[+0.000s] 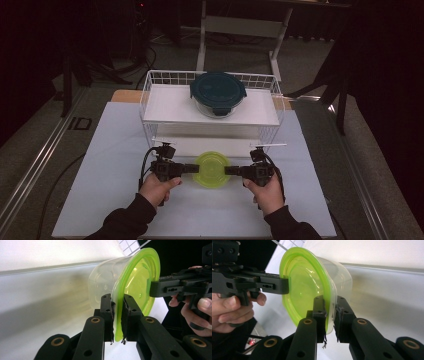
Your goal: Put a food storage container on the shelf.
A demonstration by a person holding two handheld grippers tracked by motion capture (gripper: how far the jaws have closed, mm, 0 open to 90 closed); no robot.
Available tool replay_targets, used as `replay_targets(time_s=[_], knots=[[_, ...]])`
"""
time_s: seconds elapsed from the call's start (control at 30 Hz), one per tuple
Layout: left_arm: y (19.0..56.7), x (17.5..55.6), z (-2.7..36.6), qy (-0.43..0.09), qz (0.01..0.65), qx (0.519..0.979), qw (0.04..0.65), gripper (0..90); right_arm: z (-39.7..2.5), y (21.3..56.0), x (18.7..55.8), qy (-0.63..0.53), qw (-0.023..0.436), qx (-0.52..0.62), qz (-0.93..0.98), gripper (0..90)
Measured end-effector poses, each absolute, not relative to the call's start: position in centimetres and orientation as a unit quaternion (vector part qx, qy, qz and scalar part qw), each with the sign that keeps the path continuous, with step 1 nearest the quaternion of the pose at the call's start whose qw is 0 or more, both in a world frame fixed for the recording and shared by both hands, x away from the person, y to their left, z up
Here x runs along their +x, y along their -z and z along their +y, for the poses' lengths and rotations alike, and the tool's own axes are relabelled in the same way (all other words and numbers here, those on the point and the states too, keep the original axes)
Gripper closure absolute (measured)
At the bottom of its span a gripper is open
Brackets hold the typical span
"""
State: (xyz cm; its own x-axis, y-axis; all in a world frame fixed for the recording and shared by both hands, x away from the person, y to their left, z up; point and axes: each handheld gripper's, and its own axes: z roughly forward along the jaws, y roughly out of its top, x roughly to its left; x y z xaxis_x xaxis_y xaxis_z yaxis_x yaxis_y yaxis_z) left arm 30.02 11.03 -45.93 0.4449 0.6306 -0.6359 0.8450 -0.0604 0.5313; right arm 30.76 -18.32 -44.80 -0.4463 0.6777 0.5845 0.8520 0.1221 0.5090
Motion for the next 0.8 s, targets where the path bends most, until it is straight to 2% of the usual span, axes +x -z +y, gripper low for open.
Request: replay_targets(time_s=[0.8], knots=[[36.9,27.6,12.4,0.076,0.48,0.721,0.495,80.4,-17.6,36.6,28.6,0.468,0.068,-0.462,-0.75,80.3]])
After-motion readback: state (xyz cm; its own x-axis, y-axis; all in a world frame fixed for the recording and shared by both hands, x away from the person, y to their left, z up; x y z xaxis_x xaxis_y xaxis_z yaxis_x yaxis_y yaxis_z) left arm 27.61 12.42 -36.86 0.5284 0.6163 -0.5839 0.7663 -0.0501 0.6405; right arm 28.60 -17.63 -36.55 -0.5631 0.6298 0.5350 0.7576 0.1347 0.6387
